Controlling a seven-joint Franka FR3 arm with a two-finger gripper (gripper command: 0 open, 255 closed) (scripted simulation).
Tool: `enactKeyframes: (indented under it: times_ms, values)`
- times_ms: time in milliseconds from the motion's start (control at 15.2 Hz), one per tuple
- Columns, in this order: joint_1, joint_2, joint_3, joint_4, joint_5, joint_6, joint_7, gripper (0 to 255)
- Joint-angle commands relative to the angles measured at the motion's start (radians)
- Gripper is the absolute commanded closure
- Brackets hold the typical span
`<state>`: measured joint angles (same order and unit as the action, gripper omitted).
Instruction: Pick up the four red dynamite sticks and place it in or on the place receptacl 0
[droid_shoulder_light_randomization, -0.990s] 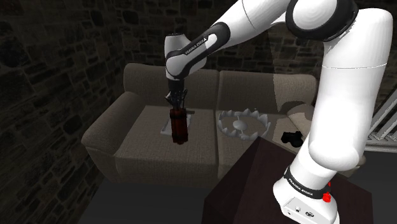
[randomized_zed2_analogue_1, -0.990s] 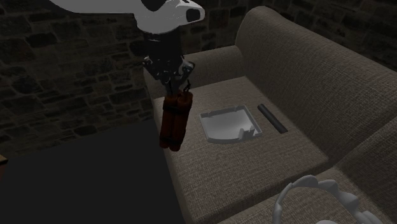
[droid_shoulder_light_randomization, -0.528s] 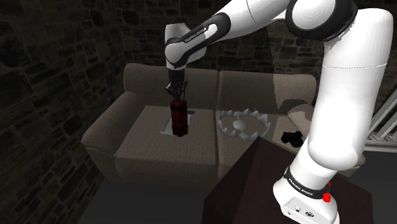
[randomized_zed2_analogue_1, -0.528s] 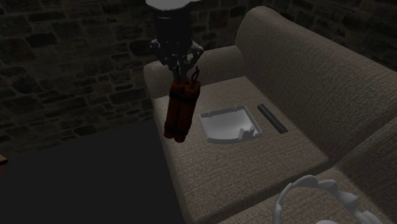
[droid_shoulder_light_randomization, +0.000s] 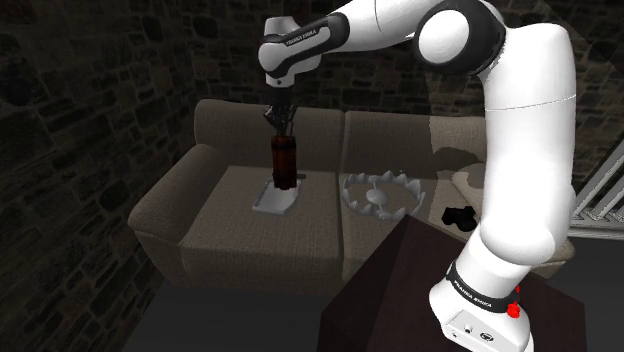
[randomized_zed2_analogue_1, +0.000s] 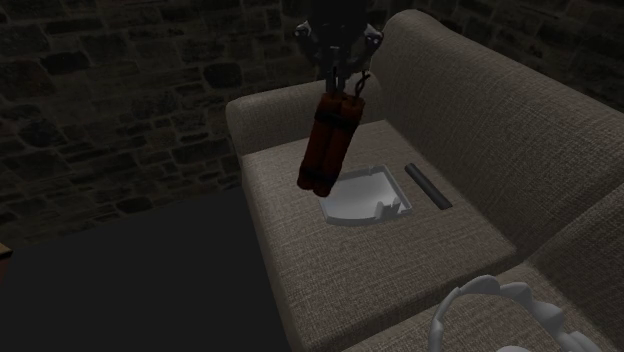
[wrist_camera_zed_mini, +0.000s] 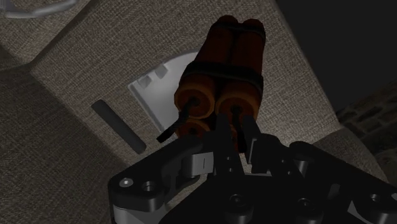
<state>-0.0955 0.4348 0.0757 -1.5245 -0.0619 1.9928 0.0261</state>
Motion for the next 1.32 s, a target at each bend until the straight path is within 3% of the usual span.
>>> enactKeyframes:
  times_ms: [0,198,396,462,1254]
  values:
    - [-0.011,0.070,-0.007,0.135,0.000,-0.064,-0.024,255]
    - [-0.033,0.180,-0.016,0.350,0.002,-0.168,-0.064,255]
    - [-0.050,0.352,-0.025,0.676,0.003,-0.321,-0.103,255]
    - [-0.051,0.382,-0.026,0.734,0.003,-0.348,-0.108,255]
    - [-0.058,0.346,-0.025,0.509,0.003,-0.160,-0.101,255]
